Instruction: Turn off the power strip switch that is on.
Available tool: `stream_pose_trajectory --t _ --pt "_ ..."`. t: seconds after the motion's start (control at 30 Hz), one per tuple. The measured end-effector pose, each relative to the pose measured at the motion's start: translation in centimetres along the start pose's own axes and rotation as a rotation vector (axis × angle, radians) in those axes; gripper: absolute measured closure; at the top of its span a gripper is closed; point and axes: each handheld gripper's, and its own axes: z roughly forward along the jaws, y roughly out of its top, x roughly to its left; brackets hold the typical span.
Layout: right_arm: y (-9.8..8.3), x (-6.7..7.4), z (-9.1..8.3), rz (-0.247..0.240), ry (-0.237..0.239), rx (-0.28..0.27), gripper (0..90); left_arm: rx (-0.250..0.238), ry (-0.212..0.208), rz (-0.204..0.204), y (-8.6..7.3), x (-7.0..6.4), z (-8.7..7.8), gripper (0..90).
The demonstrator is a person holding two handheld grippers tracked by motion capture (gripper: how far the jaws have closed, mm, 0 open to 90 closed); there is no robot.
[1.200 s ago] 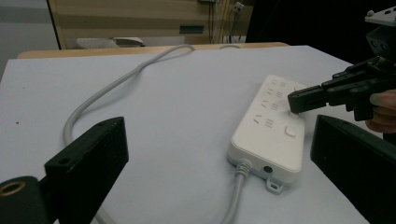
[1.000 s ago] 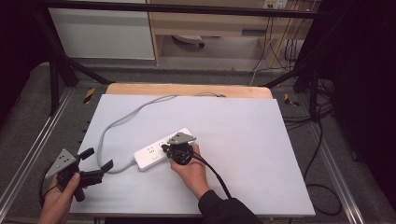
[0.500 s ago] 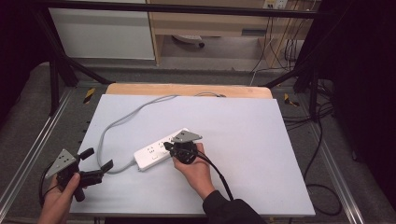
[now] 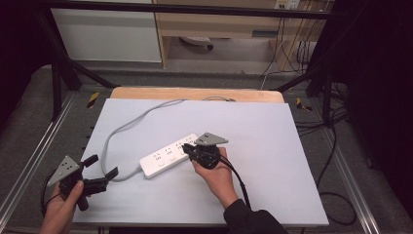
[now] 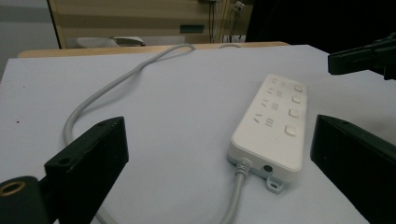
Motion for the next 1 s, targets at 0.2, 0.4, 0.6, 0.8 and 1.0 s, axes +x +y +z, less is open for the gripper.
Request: stream_pose_trajectory --t 0.2,0.4,0.6,0.8,1.0 --pt "0.1 -1.0 -1.3 0.020 -0.025 -0.009 76.2 0.004 0.000 0.000 0.0 0.0 0.0 4.3" --pt "0.0 -2.1 -2.6 0.044 -0.051 -0.020 67.1 0.004 -0.001 -0.001 0.0 0.0 0.0 4.3" --pt "0.0 -3.0 -3.6 0.073 -0.077 -0.031 56.4 0.004 -0.002 -0.003 0.0 -0.1 0.0 4.3" --pt "-0.1 -3.8 -4.8 0.092 -0.101 -0.035 42.4 0.004 -0.002 -0.005 0.0 -0.1 0.0 4.3" --pt "-0.4 -4.6 -6.1 0.103 -0.122 -0.042 28.8 0.004 -0.003 -0.007 0.0 -0.1 0.0 4.3"
